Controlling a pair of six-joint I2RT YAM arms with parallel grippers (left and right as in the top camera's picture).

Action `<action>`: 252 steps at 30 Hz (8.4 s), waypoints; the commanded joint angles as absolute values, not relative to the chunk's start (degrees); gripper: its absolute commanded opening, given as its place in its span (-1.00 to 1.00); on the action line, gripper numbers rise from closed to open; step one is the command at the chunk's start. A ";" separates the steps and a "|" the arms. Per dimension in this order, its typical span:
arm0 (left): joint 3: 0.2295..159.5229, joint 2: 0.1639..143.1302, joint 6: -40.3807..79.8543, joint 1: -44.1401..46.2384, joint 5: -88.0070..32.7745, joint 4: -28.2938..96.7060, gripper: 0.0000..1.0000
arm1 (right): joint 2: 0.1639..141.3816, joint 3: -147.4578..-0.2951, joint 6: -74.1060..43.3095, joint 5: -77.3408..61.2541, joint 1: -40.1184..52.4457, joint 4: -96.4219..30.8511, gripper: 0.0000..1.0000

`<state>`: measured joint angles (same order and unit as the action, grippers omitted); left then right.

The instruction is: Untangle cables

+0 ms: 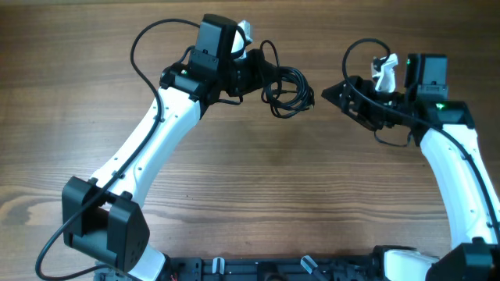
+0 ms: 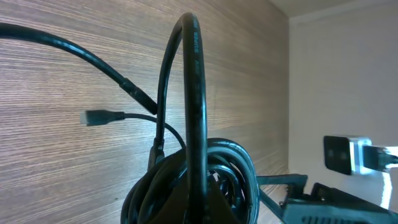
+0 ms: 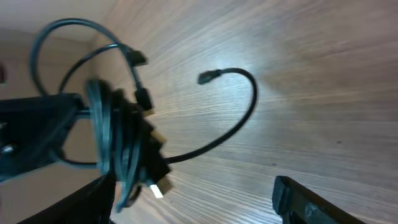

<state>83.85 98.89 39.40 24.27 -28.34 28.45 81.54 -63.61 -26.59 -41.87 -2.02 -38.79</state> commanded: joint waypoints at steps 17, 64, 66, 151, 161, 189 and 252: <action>84.44 98.37 59.46 26.76 -28.05 28.53 -0.92 | 80.79 -65.01 -39.88 -33.47 9.98 -31.99 0.45; 84.42 98.74 26.74 28.91 -33.06 28.03 -0.57 | 80.79 -64.75 -38.96 -30.41 10.17 -30.28 -0.60; 84.42 99.68 35.92 28.49 -31.38 28.08 -0.37 | 80.79 -64.75 -38.94 -30.39 10.17 -30.28 -0.60; 84.44 88.47 60.16 5.82 -63.00 6.17 -0.81 | 86.91 -64.12 -39.00 -20.58 10.11 -35.83 -0.67; 84.42 93.82 55.35 31.55 -11.25 43.90 0.14 | 86.89 -64.12 -39.16 -20.58 10.11 -35.66 -0.67; 85.10 97.54 61.67 30.39 -9.21 27.90 -0.92 | 86.91 -64.10 -38.00 -19.46 10.13 -36.93 -0.67; 85.08 88.18 25.93 15.22 -32.01 42.33 -0.20 | 86.91 -64.05 -34.35 -16.51 14.66 -36.60 0.48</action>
